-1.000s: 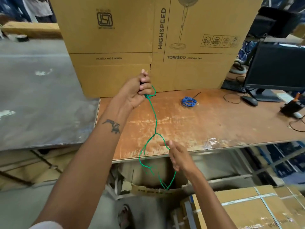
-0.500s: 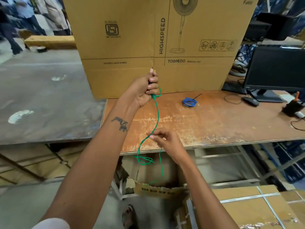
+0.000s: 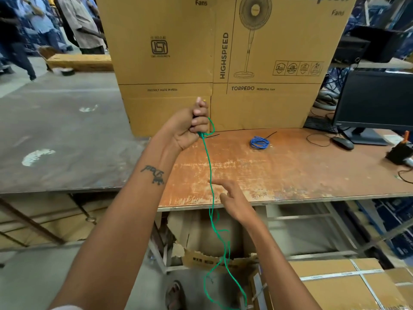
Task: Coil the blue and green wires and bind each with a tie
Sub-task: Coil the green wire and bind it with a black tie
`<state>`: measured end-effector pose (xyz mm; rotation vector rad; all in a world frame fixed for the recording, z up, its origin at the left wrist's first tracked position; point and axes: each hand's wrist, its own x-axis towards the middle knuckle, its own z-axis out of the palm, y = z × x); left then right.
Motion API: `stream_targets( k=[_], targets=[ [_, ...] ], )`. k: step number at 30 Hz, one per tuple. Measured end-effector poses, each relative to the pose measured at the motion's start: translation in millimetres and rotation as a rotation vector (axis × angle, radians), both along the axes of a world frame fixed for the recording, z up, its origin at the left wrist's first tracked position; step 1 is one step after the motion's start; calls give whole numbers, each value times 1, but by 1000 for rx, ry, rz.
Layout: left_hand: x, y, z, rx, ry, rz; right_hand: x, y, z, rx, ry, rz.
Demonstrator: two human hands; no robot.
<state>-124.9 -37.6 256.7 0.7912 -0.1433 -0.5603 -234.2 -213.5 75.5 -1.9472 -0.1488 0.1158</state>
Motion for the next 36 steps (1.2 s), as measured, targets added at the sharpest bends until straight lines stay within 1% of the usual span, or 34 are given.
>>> stream_targets(
  k=[3, 4, 6, 8, 11, 13, 15, 16, 18, 19, 20, 22, 24, 26, 27, 29, 31, 33, 34, 36],
  targets=[
    [-8, -18, -11, -7, 37, -27, 8, 14, 33, 410, 26, 122],
    [-10, -21, -13, -7, 46, -25, 10, 16, 39, 499, 40, 180],
    [-10, -20, -14, -23, 68, -33, 13, 14, 43, 601, 118, 280],
    [-9, -15, -12, -66, 93, -69, 15, 10, 34, 733, 225, 331],
    [-12, -4, -2, -140, 116, -151, 14, 2, 16, 989, 350, 342],
    [-17, 1, 2, -121, 111, -146, 14, -5, 9, 1143, 398, 319],
    [-26, 2, 0, 10, 81, -67, 16, -11, 10, 1327, 437, 300],
    [-32, 0, -6, 123, 41, -10, 19, -15, 13, 1415, 474, 297],
    [-46, -5, -25, 405, -75, 109, 22, -20, 22, 1489, 579, 179],
    [-55, -5, -37, 516, -133, 136, 23, -22, 28, 1487, 624, 108],
    [-64, -5, -48, 583, -177, 123, 23, -23, 32, 1461, 644, 24],
    [-80, -3, -71, 641, -229, -10, 18, -21, 47, 1303, 605, -90],
    [-91, -5, -95, 685, -282, -140, 13, -16, 60, 999, 536, -71],
    [-97, -8, -119, 769, -348, -163, 8, -10, 67, 684, 474, -53],
    [-98, -9, -130, 803, -367, -156, 8, -9, 68, 568, 463, -54],
    [-102, -13, -144, 801, -375, -151, 12, -4, 69, 399, 412, -64],
    [-106, -17, -148, 745, -355, -141, 18, 2, 67, 256, 347, -112],
    [-109, -25, -147, 669, -266, -77, 21, 10, 63, 90, 242, -199],
    [-111, -28, -147, 632, -197, -16, 20, 14, 63, 50, 190, -255],
    [-108, -31, -150, 556, -58, 130, 14, 25, 65, 83, 112, -351]
  ],
)
